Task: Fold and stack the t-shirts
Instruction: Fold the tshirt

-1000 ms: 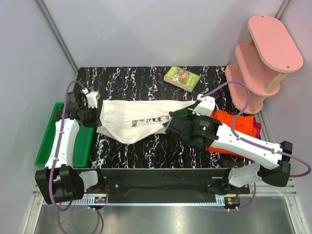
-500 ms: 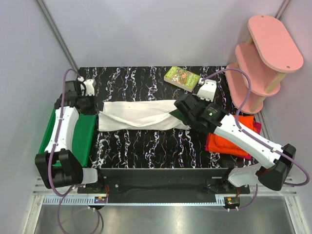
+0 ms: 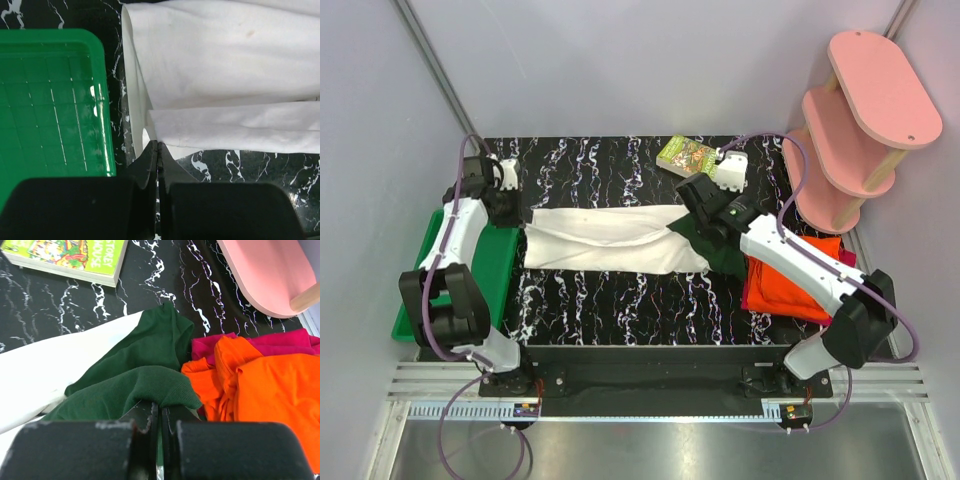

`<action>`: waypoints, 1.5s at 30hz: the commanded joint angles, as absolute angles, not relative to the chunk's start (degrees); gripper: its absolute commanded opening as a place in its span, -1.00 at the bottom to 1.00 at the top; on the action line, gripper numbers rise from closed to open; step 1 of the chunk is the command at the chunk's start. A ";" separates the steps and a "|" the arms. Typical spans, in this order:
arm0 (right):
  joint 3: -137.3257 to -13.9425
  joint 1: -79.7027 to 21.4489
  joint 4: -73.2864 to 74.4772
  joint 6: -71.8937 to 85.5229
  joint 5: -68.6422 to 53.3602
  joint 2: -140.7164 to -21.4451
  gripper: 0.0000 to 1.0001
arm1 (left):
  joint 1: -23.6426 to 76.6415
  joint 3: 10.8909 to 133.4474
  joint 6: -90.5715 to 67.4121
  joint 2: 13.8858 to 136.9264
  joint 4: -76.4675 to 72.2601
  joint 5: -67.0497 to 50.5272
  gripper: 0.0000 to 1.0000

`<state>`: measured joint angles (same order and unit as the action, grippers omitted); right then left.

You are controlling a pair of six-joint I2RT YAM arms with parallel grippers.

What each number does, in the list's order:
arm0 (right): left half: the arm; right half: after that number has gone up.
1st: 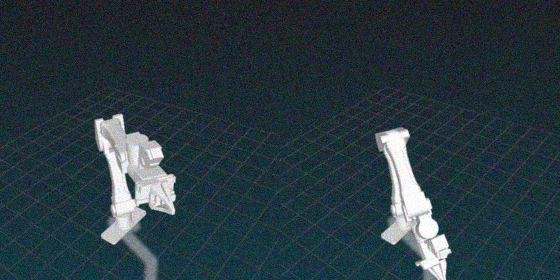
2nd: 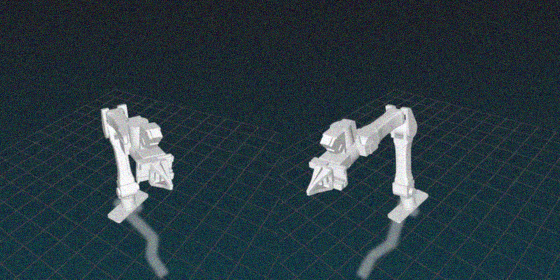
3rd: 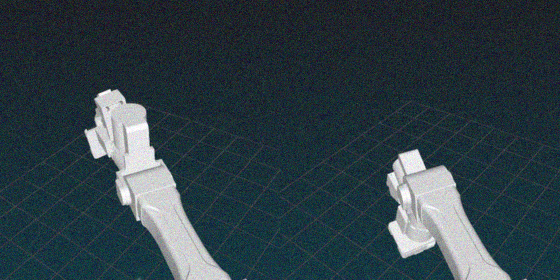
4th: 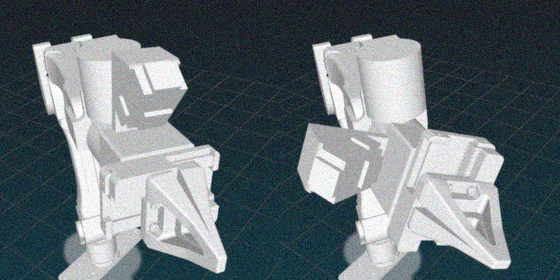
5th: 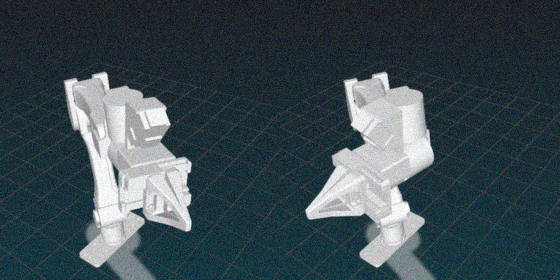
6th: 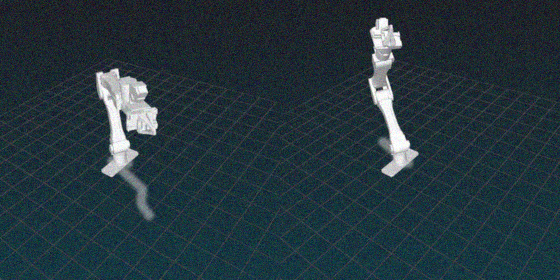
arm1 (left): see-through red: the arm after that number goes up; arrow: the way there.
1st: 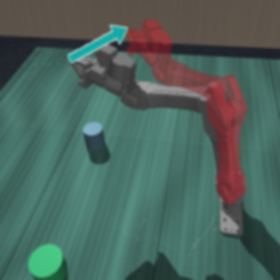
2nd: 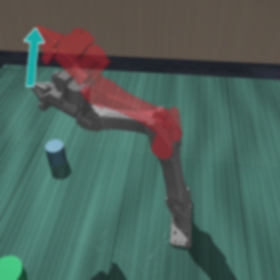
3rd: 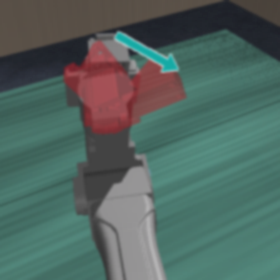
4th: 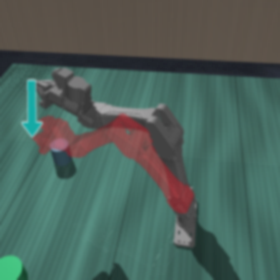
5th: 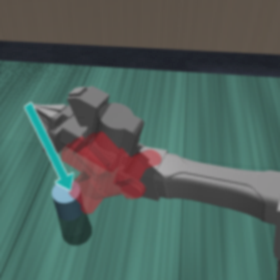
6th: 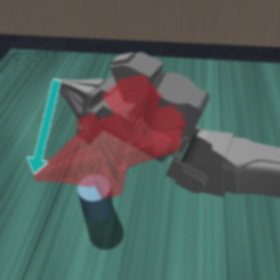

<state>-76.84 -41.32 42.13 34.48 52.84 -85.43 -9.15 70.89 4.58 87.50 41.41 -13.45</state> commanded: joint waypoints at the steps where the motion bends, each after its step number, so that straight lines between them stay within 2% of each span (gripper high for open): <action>1: -78.92 -38.50 37.45 31.82 50.72 -88.50 -1.00 | -9.05 76.02 4.13 90.78 37.62 -11.78 -1.00; 26: -83.23 -28.39 30.76 29.79 42.19 -104.58 -1.00 | -6.33 85.51 3.69 106.08 35.86 -8.88 -1.00; 45: -88.51 -24.26 30.59 30.06 38.85 -114.69 -1.00 | -6.24 88.07 5.10 110.91 36.03 -4.84 -1.00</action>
<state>-86.54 -25.23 31.77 30.24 39.29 -113.45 -6.26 85.19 4.08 110.00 37.58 -7.38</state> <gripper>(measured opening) 0.020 0.005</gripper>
